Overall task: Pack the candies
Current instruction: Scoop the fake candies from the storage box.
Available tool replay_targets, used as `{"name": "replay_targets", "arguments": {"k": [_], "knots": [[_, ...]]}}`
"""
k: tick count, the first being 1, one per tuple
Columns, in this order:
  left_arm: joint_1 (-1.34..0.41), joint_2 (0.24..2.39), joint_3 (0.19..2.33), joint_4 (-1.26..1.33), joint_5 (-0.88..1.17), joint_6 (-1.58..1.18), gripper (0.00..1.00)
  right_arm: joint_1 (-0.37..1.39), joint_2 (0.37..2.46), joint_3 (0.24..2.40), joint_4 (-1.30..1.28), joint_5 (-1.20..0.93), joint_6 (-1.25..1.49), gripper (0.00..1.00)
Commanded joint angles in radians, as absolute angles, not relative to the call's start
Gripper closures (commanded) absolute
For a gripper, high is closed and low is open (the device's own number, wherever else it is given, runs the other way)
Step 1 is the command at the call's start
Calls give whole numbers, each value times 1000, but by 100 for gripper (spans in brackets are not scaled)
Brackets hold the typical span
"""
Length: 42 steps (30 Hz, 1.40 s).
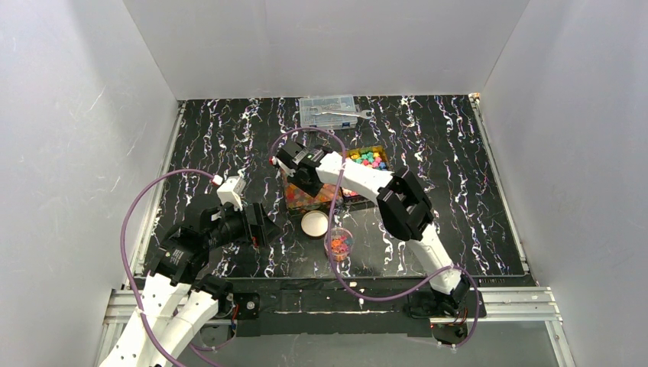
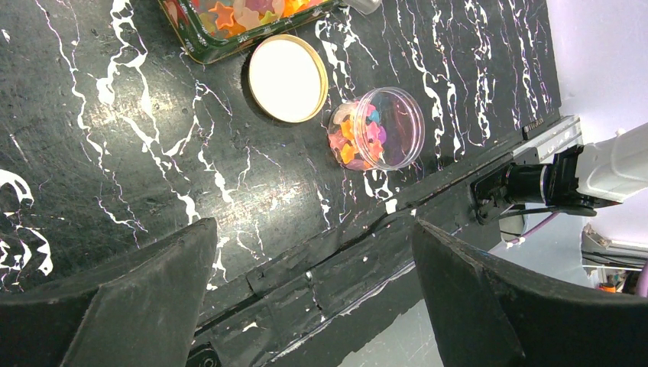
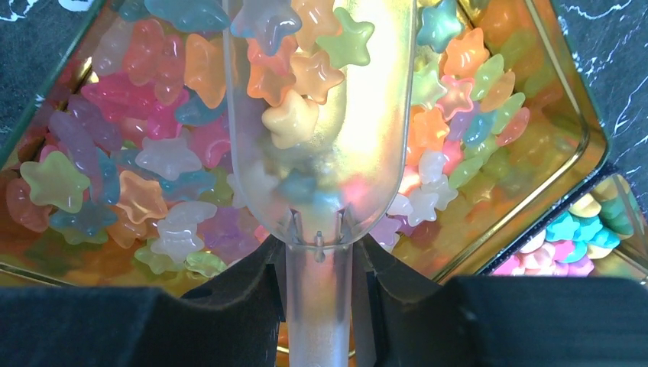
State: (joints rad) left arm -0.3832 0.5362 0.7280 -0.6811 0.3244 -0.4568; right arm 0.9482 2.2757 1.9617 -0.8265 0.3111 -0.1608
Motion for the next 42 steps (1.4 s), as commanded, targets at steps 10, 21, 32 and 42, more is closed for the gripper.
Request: {"name": "replay_targets", "arguments": {"k": [10, 21, 32, 42], "knots": [[-385, 538, 724, -681, 321, -453, 2, 919, 2097, 1772, -693, 269, -98, 99], [-385, 546, 724, -681, 327, -453, 2, 913, 1969, 1655, -632, 272, -91, 99], [-385, 556, 725, -681, 334, -450, 2, 913, 1794, 1525, -624, 217, -61, 99], [-385, 560, 722, -675, 353, -446, 2, 969, 1615, 1407, -693, 221, -8, 99]]}}
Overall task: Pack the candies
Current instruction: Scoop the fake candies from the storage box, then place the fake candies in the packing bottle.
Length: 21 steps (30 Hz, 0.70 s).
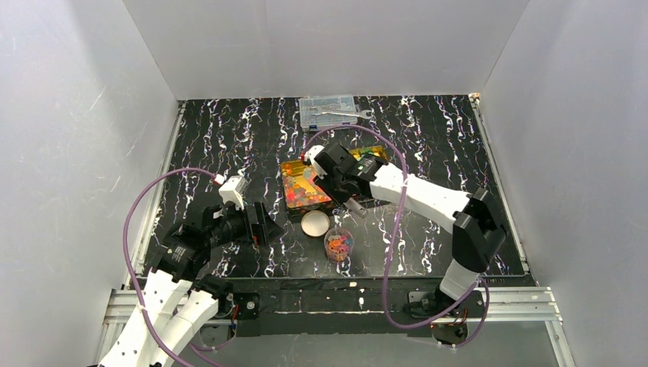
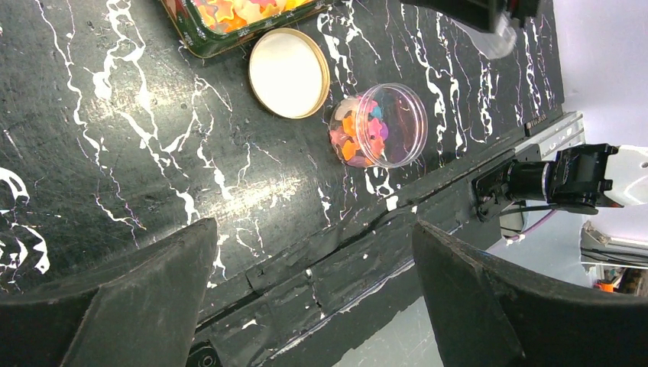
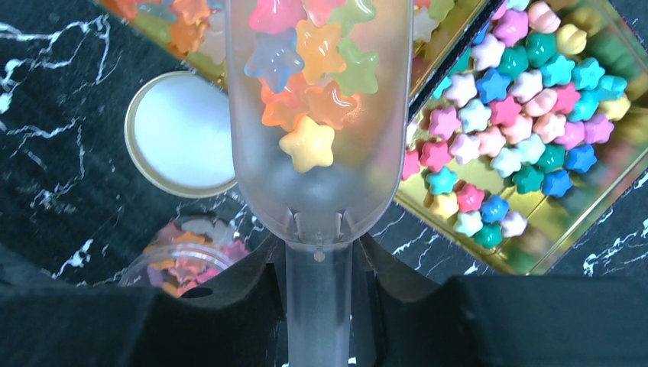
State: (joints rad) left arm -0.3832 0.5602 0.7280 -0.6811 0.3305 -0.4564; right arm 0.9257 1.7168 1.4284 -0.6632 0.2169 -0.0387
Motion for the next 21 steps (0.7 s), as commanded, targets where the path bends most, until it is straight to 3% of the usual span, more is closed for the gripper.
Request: {"name": "replay_targets", "arguments": {"k": [1, 21], "knots": [[-385, 561, 721, -674, 355, -447, 2, 987, 1599, 1401, -711, 236, 16, 99], [-385, 544, 716, -661, 393, -442, 2, 1255, 1403, 1338, -1095, 333, 307, 99]]}}
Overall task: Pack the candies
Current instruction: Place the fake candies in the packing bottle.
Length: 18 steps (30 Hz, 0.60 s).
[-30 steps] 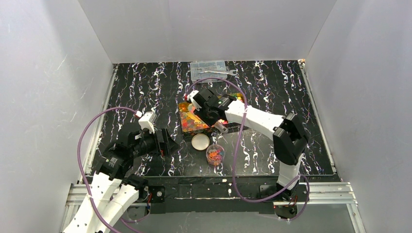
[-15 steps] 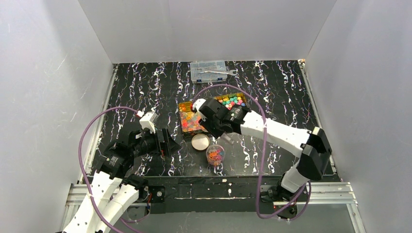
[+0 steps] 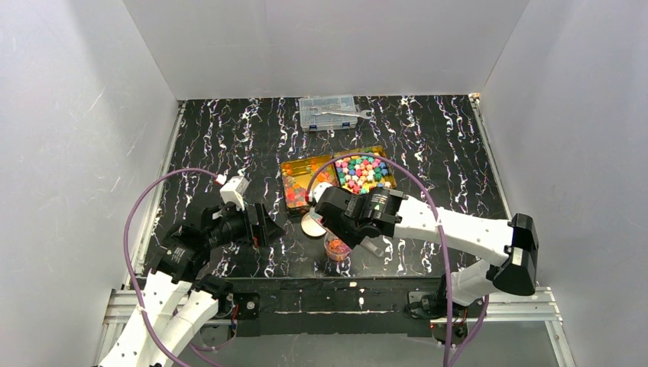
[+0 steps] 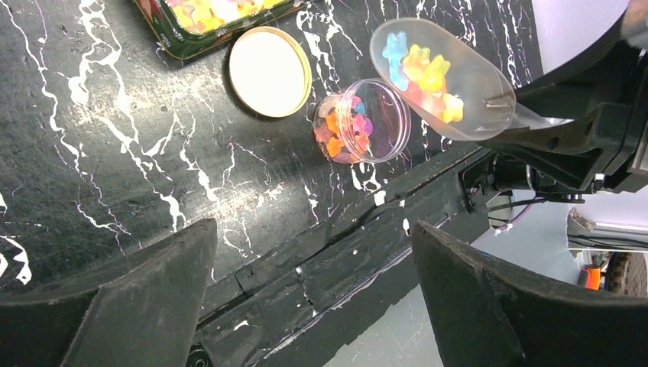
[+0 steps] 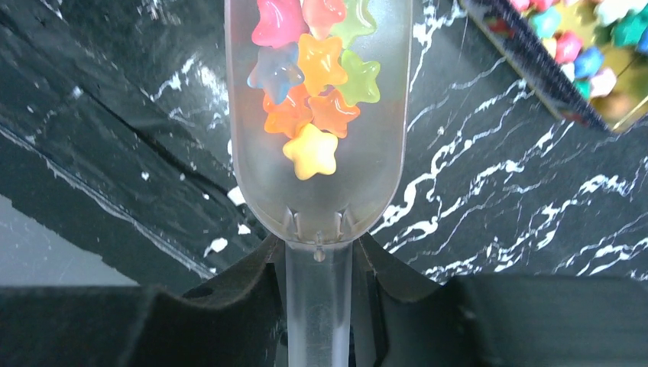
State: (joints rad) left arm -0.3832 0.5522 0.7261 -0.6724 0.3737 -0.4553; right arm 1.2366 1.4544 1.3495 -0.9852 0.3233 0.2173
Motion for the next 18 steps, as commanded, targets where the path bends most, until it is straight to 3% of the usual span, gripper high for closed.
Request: {"name": "replay_targets", "arguments": {"k": [1, 18], "knots": [[-385, 545, 716, -661, 394, -442, 2, 1262, 1398, 1332, -1108, 322, 319, 99], [-386, 540, 716, -660, 410, -439, 2, 1331, 1370, 1310, -1313, 174, 488, 99]]}}
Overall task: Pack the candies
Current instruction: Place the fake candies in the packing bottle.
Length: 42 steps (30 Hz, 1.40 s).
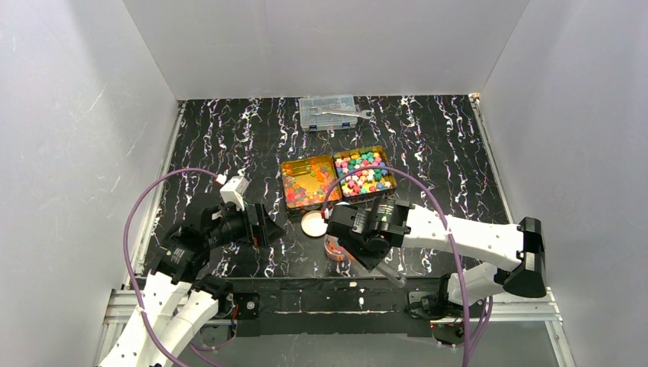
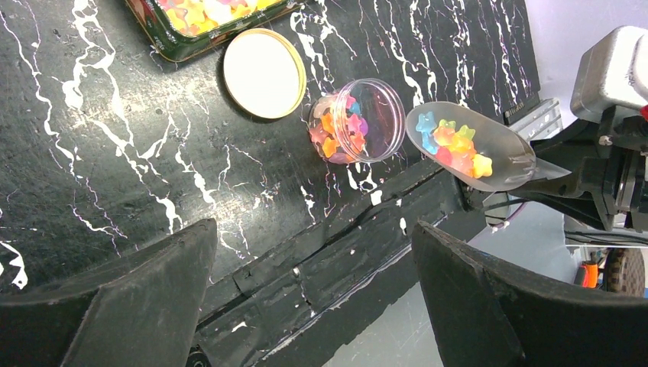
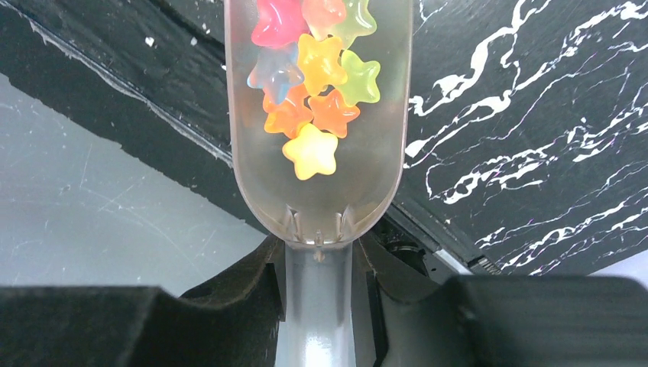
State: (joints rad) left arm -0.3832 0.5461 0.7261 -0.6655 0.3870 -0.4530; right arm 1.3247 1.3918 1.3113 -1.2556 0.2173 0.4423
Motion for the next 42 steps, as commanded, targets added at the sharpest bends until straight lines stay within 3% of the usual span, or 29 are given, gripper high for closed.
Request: {"name": "replay_targets", "arguments": {"k": [1, 16, 42], "knots": [[-385, 540, 716, -660, 409, -439, 2, 1331, 1374, 1315, -1319, 172, 490, 99], [-387, 537, 716, -658, 426, -435, 2, 1294, 1557, 1441, -1417, 98, 471, 99], [-397, 538, 715, -650, 452, -431, 1, 1092, 1591, 1415, -1422, -134, 353, 99]]}}
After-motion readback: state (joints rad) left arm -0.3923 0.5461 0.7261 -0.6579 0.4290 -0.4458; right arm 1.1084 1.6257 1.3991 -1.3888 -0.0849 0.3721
